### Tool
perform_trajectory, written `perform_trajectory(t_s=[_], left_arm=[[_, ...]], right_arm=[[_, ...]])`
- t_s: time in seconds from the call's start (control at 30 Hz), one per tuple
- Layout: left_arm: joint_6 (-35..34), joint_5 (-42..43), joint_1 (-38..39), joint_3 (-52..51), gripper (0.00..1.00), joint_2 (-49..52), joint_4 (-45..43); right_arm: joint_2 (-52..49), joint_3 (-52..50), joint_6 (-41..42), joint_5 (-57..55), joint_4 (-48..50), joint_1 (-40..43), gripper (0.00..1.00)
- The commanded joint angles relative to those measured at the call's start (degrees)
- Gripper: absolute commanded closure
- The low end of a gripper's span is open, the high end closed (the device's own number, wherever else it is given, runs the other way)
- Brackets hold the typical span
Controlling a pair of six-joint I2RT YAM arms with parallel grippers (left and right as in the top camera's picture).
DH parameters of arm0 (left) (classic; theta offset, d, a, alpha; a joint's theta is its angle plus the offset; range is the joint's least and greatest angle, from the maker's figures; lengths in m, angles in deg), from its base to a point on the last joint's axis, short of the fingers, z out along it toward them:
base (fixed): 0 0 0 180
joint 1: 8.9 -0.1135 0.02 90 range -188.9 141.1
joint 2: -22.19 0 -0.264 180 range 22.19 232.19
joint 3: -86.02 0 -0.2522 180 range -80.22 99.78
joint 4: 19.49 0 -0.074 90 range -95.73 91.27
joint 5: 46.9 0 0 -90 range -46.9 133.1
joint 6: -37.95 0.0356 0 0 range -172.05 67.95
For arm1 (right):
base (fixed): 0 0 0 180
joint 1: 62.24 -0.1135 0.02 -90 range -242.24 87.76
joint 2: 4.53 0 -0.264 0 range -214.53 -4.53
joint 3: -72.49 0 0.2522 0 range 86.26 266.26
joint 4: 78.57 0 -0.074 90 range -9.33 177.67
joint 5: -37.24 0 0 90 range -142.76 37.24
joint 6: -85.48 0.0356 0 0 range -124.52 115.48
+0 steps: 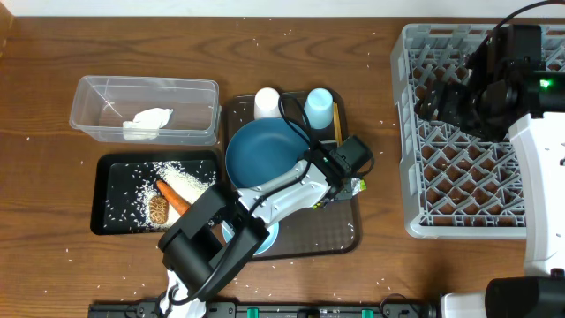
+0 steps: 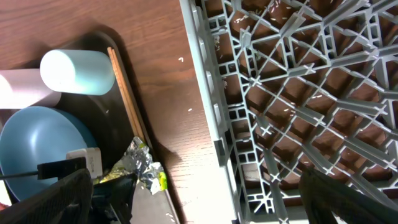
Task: Sort waste into correct bins and load items into the dishwasher rack
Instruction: 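Lower the left gripper and grasp the foil and yellow wrapper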
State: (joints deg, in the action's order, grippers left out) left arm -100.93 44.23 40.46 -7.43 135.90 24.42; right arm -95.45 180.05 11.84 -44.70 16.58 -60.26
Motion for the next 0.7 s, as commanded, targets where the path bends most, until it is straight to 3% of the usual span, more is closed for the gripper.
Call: perform_trajectory(t_s=[0.0,0.37,0.47,0.57,0.67], left_arm=[[0.1,0.4,0.6,-0.3,0.94,1.5,1.8],[0.1,0.5,2.5,-0.3,0.92,-6.4,1.7],[0.1,-1.5,2.1,-0.3,0.83,-6.1,1.7],[0.1,-1.9,2.1,-0.3,0.61,-5.6,1.5],[0.0,-2.3,2.1,-0.4,0.53,-5.2,1.0]], right_arm=[[0.2,0.6,0.8,-0.1,-0.1,0.3,0.01],[0.2,0.6,0.8,-0.1,-0.1,0.3,0.01],[0.2,0.6,0.8,-0.2,-0.1,0.3,0.01],[0.2,0.6,0.8,-0.1,-0.1,0.3,0.01],[0.2,0.6,0.8,-0.2,-0.1,0.3,0.01]])
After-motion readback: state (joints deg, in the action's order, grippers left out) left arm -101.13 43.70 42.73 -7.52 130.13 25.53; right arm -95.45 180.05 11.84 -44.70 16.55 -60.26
